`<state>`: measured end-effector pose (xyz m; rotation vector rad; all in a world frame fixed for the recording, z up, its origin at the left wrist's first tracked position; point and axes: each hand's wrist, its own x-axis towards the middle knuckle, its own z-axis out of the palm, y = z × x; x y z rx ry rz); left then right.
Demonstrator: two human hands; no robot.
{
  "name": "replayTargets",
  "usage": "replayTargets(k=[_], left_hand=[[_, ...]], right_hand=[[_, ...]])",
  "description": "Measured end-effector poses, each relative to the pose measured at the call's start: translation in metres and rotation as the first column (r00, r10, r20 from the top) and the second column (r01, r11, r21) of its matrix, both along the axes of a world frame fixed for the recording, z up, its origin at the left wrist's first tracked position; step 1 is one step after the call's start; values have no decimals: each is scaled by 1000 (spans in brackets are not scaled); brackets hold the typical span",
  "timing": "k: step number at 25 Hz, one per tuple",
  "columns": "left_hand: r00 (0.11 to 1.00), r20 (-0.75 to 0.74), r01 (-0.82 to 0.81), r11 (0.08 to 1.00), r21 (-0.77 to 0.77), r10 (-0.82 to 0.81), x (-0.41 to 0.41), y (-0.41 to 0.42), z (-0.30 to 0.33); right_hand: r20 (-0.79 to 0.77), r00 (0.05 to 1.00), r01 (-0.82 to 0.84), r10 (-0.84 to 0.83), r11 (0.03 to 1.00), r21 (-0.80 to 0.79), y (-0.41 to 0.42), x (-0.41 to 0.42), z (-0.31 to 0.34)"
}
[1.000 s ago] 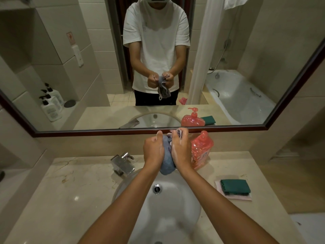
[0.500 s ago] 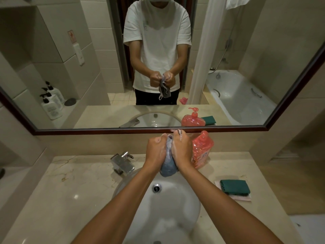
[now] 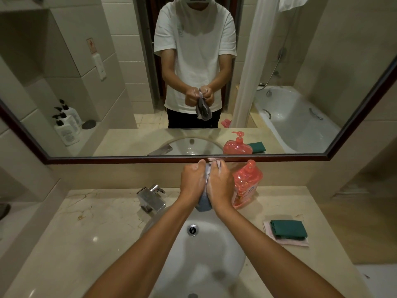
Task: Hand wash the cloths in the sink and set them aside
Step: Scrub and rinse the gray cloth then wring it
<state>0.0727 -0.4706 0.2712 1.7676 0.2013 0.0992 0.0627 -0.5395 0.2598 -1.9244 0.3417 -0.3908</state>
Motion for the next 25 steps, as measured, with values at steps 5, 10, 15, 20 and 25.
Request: replayTargets(k=[5,10,15,20,25], left_hand=[[996,44,81,996,-44,-79,-4,2,0],[1000,12,14,1000,20,-14,8,13,2],[999,-9,-32,999,12,32,9,15,2],[990,83,119,993,-14,-118,1,8,-1],[949,139,287,958,-19,-282,-14,8,0]], right_hand=[[-92,996,-7,16,995,103,-13,19,7],[33,992,-127,123,945,301,-9,1,8],[23,998,-62,58,965,254,11,-15,1],[-26,997,75,-73,991,111,5,3,7],[-10,997,74,-73,981,181,-14,16,1]])
